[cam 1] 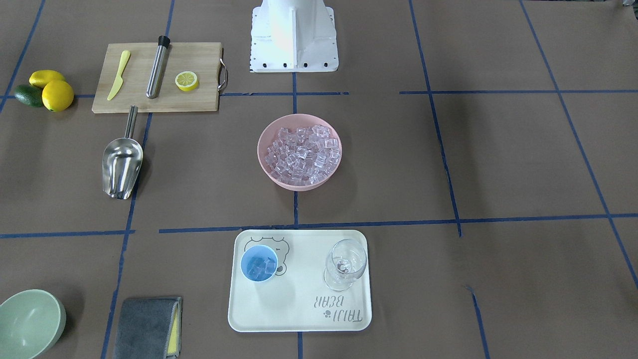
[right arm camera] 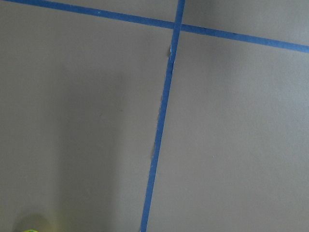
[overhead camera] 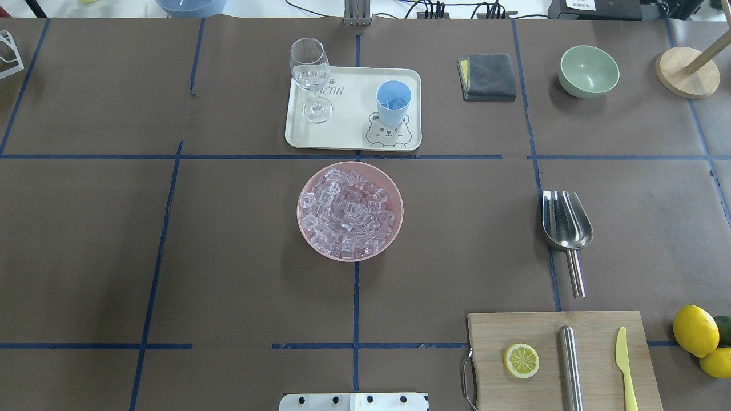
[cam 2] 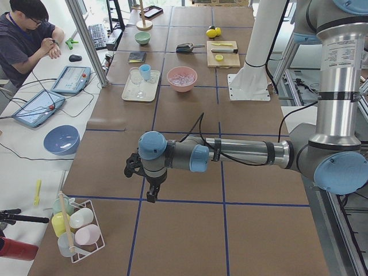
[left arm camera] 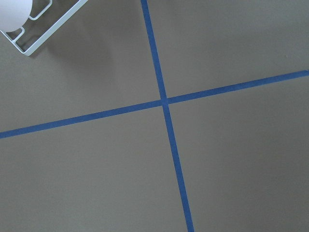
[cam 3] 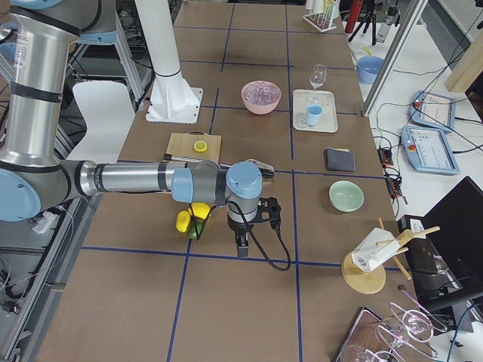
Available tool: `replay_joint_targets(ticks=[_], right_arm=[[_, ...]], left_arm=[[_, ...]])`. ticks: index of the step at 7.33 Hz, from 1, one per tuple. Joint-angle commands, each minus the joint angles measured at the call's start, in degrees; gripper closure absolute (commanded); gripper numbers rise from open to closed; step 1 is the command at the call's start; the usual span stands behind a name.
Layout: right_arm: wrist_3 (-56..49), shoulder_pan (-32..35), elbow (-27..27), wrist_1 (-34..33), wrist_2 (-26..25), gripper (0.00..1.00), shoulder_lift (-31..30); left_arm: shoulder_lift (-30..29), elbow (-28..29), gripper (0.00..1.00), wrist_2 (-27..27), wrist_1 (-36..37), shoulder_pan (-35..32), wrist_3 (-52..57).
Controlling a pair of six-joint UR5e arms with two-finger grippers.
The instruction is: Put ice in cup with scoop
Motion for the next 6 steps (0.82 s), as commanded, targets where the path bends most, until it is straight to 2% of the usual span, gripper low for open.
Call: replay_joint_targets(ticks=[1,6], right_arm=[[0.0,0.0,0.0,0.0,0.0,0.00,0.0],[0.2,0.0,0.2,0.0,0.1,0.00,0.0]], left_arm=[[0.0,0.0,0.00,0.0,0.0,0.0,0.0],[0.0,0.2,0.00,0.0,0.0,0.0,-0.1]])
